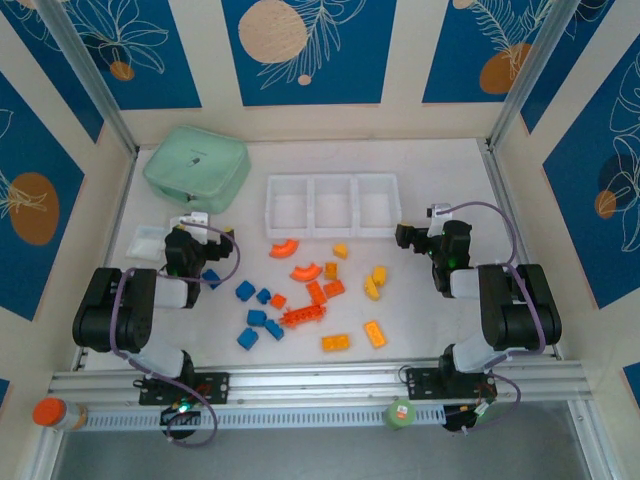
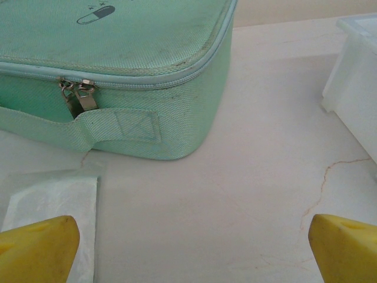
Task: Sort the legos into containers by color
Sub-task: Pick up the lego from the center of the table.
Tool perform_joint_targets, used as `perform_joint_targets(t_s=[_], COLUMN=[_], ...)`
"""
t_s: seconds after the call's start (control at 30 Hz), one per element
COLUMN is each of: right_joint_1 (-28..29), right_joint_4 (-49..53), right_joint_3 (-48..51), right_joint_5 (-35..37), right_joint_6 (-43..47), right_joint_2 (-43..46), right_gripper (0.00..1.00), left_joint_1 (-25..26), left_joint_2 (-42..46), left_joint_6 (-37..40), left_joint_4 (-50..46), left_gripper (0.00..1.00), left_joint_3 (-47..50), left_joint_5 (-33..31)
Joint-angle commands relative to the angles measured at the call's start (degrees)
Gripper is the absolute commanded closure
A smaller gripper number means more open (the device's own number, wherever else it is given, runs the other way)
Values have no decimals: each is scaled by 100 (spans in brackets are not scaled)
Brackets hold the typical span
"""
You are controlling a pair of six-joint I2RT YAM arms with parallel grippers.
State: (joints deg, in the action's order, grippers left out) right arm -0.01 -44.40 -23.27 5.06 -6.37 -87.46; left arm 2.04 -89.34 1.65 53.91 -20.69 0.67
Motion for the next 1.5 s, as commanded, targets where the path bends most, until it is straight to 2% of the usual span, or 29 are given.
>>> perform_joint_targets(t_s=[0.0,0.33,0.53,0.8,0.93,1.0,1.07,1.17,1.3,1.47], right_joint_1=[1,150,150,-19,-191,-219,-256,-415,-692,-474], right_joint_4=[-120,-179,260,1386,2146,2639,3613,4517,4351,4768], right_joint_3=[-86,-15,-6,-254,-518,-699,-1065,-1385,-1196,-1339], right_joint_5=[-89,45,144,123,-156,-242,119,167,-847,-1140], right_joint_6=[83,233,164,-241,-663,-1077,-2001,-2636,-2983,-2829], right_joint_2=[36,145,643,1515,1924,2059,2143,2128,2254,2374], right_gripper=[1,1,1,1,1,1,1,1,1,1], left_joint_1=[20,15,15,15,15,7,7,-1,-11,-2], left_joint_2=[-20,75,703,1694,2162,2380,2599,2814,3013,3328], left_joint_6=[72,101,10,-253,-610,-859,-1531,-2210,-2564,-2562], left_joint_4=[-4,303,358,-1525,-2202,-2380,-2583,-2912,-3562,-4237], left_gripper=[1,1,1,1,1,1,1,1,1,1], left_joint_3=[-76,132,468,-39,-257,-312,-339,-314,-436,-573], left_joint_5=[165,263,-5,60,271,424,197,-108,6,453])
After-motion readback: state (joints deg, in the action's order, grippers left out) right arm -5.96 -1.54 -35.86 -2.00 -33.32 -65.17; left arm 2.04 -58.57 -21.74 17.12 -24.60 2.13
